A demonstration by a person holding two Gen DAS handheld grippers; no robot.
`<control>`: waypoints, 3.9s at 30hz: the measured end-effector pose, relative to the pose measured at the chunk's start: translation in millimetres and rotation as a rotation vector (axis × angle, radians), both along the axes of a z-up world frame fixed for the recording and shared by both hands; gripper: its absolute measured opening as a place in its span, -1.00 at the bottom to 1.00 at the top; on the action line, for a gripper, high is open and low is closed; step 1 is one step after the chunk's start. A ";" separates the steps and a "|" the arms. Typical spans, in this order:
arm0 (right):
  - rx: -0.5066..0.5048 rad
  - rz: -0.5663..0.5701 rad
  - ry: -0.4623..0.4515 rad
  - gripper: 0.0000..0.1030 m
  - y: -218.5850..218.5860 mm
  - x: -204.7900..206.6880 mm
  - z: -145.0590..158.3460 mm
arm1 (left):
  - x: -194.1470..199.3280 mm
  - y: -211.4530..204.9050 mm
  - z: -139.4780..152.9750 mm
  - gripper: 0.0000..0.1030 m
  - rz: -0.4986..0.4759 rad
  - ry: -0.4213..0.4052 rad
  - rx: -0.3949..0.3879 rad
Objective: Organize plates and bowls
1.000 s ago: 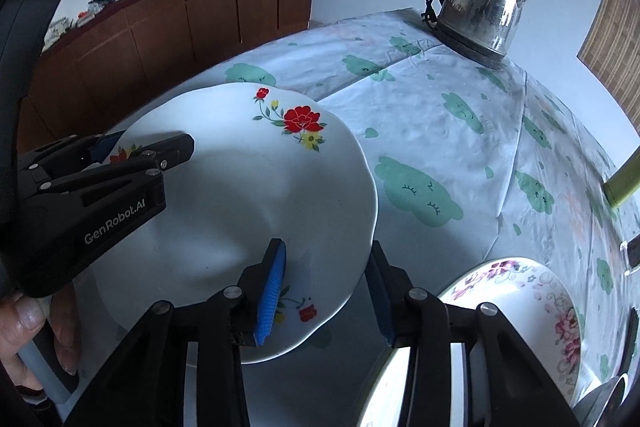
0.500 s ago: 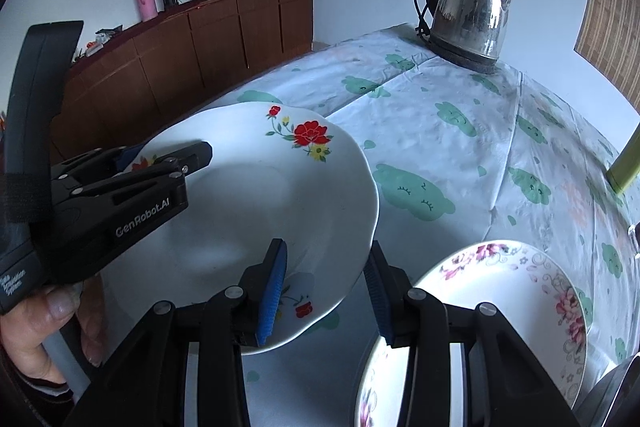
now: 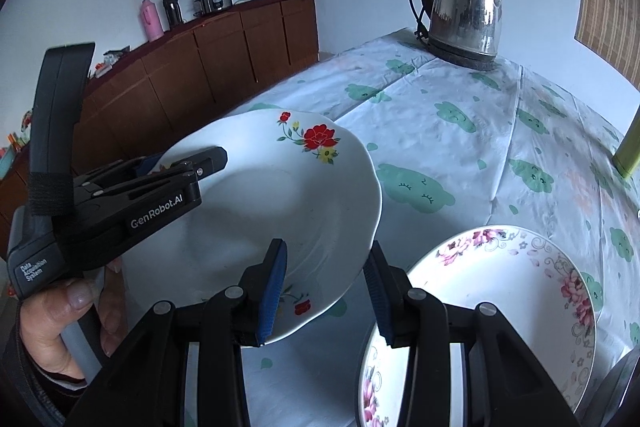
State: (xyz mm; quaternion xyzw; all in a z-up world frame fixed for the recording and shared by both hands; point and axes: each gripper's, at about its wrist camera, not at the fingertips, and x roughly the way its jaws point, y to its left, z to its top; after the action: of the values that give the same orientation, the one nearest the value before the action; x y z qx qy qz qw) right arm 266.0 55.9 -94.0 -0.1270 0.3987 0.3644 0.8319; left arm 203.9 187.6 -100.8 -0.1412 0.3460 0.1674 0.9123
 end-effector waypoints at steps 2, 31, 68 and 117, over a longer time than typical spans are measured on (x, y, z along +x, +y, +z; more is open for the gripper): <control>0.015 -0.002 -0.005 -0.18 -2.7 -1.0 2.9 | -0.6 -1.3 1.2 -0.21 -0.007 -0.009 0.000; 0.079 -0.032 -0.038 -0.18 -40.6 -9.9 16.6 | -5.3 -28.7 18.8 -0.23 -0.126 -0.115 0.030; 0.098 -0.125 -0.053 -0.18 -103.2 -5.4 17.3 | -1.9 -97.8 41.9 -0.23 -0.213 -0.160 0.101; 0.092 -0.292 -0.079 -0.18 -174.7 5.9 12.1 | 23.6 -174.3 25.7 -0.23 -0.335 -0.112 0.114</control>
State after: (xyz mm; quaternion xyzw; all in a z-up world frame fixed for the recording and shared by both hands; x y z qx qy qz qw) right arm 271.9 -118.8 -81.8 -0.0436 0.3627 0.2523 0.8961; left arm 227.5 13.3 -75.1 -0.0390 0.3033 0.0245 0.9518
